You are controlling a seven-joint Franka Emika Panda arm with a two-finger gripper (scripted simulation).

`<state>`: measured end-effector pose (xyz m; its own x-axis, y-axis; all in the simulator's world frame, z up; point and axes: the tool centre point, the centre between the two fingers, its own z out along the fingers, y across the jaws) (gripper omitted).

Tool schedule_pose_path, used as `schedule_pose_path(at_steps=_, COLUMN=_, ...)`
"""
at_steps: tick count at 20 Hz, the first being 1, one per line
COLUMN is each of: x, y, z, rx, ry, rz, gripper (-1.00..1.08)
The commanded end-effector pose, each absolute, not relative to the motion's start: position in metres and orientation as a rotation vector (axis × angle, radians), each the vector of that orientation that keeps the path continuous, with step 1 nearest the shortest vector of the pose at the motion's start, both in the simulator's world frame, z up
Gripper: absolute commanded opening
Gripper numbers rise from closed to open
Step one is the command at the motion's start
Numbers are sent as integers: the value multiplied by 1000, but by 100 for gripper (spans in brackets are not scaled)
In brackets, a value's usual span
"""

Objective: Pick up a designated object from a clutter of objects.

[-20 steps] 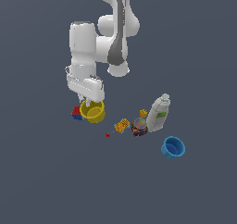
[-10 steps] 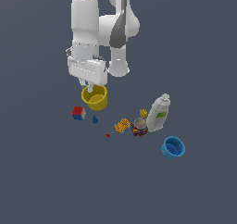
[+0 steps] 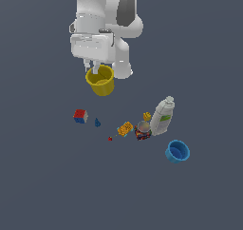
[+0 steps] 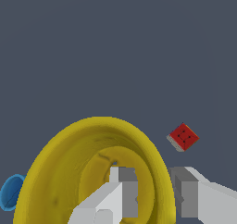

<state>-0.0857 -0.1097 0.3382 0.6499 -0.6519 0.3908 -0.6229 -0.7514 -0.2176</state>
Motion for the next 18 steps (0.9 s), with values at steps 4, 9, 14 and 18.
schedule_pose_path(at_steps=4, x=-105, y=-99, z=380, rx=-2794, ry=1079, rz=-705, gripper=-100)
schedule_pose_path(at_steps=9, x=-119, y=-91, z=411, rx=-2794, ry=1078, rz=-705, gripper=-100)
schedule_pose_path(at_steps=14, x=-128, y=-84, z=434, rx=-2794, ry=1077, rz=-704, gripper=-100)
schedule_pose_path(at_steps=18, x=-133, y=-81, z=446, rx=-2793, ry=1076, rz=-704, gripper=-100)
